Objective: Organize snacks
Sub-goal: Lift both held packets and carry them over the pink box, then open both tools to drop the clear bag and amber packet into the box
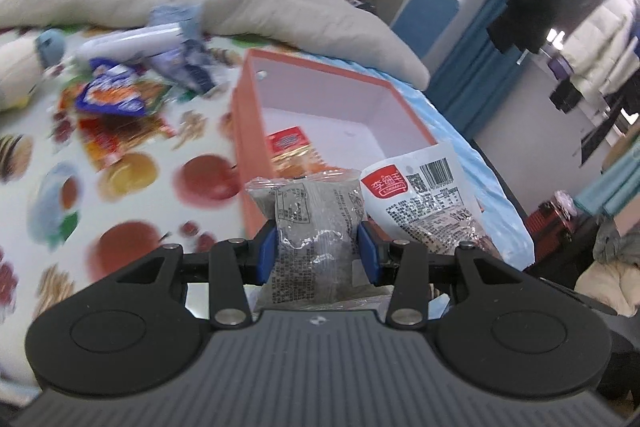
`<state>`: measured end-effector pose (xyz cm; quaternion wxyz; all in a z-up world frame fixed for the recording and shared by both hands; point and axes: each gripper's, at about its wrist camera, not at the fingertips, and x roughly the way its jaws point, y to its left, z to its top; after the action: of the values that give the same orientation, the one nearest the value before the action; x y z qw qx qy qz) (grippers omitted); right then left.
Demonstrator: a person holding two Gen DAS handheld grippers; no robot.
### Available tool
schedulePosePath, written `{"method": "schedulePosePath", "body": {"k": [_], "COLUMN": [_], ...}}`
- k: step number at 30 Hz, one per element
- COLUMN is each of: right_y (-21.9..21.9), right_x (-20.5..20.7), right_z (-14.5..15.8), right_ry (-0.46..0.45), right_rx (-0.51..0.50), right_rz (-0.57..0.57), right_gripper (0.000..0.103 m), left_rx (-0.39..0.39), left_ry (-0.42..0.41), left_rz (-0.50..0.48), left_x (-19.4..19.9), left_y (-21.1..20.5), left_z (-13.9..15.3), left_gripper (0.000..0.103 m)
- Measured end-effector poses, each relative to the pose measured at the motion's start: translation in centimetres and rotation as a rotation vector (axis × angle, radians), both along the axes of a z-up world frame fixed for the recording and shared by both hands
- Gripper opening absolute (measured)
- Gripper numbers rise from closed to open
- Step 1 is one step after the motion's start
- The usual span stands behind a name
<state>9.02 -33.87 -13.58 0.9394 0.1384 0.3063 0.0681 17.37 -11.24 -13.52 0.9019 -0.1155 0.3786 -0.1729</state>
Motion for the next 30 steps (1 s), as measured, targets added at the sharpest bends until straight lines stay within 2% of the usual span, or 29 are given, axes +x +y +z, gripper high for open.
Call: {"method": "schedulePosePath", "body": {"k": [4, 11, 15, 20, 26, 30], "right_y": [-1.5, -3.2, -4.2, -5.3, -6.1, -6.4], "right_x": [2.4, 7.1, 10.3, 14.0, 16.9, 17.8], "right_z": [0.0, 0.0, -1.0, -3.1, -6.1, -7.1], "right_ry": [-0.009, -0.027, -0.014, 0.026, 0.100, 0.129], "right_rx": [0.012, 0.005, -0.001, -0.002, 0.025, 0.045], "right_rz": [-0.015, -0.009, -0.021, -0.044, -0.038, -0.032], "right_gripper": [0.059, 0.059, 0.059, 0.059, 0.059, 0.060], "left_rx": [0.019, 0.034, 0.038, 0.092, 0.106, 0.121], "left_ry": [-0.016, -0.024, 0.009, 0.041, 0.081, 0.094], "left_rz": [-0.042, -0.052, -0.065, -0.095, -0.091, -0.096], "left_x": [2.8, 8.4, 12.3, 16.9, 20.4, 21.4], "left_y": [-2.0, -3.9, -5.3, -7.5, -8.6, -9.0], "left_z": [0.3, 0.6, -0.6, -2.7, -5.1, -5.9], "left_gripper": [0.048, 0.048, 0.048, 0.049, 0.049, 0.050]}}
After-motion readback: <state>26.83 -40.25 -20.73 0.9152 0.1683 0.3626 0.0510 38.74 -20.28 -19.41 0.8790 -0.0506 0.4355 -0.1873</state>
